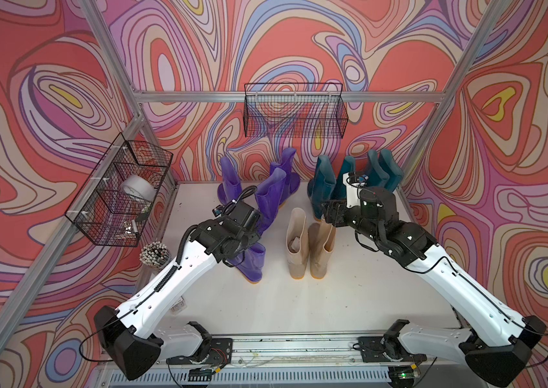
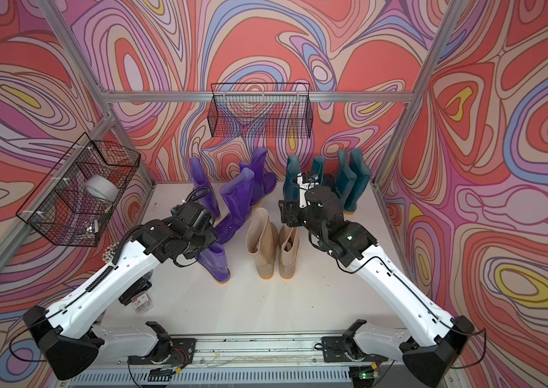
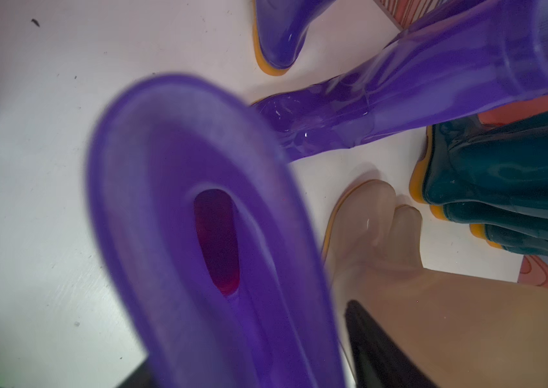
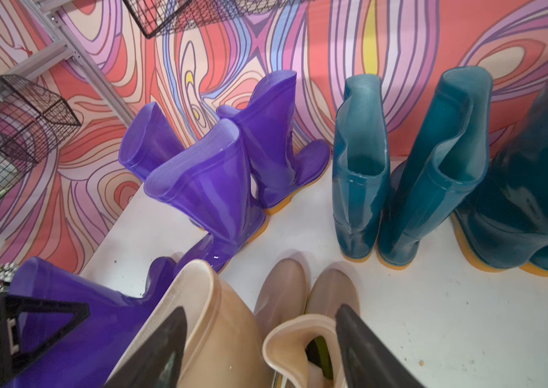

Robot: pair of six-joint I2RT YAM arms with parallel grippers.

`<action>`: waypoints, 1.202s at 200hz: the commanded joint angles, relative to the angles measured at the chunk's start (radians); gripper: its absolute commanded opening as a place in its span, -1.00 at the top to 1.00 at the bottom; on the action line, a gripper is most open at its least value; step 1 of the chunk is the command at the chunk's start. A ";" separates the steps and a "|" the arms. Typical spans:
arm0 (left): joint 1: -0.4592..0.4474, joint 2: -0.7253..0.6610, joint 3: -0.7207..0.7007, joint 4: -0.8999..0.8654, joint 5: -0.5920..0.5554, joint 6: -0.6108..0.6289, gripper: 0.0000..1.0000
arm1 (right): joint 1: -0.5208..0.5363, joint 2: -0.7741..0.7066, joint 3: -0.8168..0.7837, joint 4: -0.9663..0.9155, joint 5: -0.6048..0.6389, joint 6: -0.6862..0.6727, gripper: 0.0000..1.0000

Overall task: Match and arrange rain boots in pairs
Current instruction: Pick up the rain boot at the center of the board, then pair a pair of rain boots at the center of the board.

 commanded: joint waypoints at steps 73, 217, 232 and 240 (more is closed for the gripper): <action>0.146 -0.125 0.196 -0.129 -0.039 0.661 1.00 | 0.161 0.355 0.437 -0.182 0.056 -0.090 -0.37; 0.185 -0.221 0.085 -0.199 -0.023 0.566 1.00 | 0.170 0.757 0.818 -0.333 -0.005 -0.739 -0.82; 0.185 -0.234 0.103 -0.216 -0.032 0.571 1.00 | 0.170 0.778 0.830 -0.310 -0.019 -0.808 -0.92; 0.185 -0.230 0.117 -0.231 -0.025 0.570 1.00 | 0.170 0.785 0.830 -0.295 -0.032 -0.842 -0.96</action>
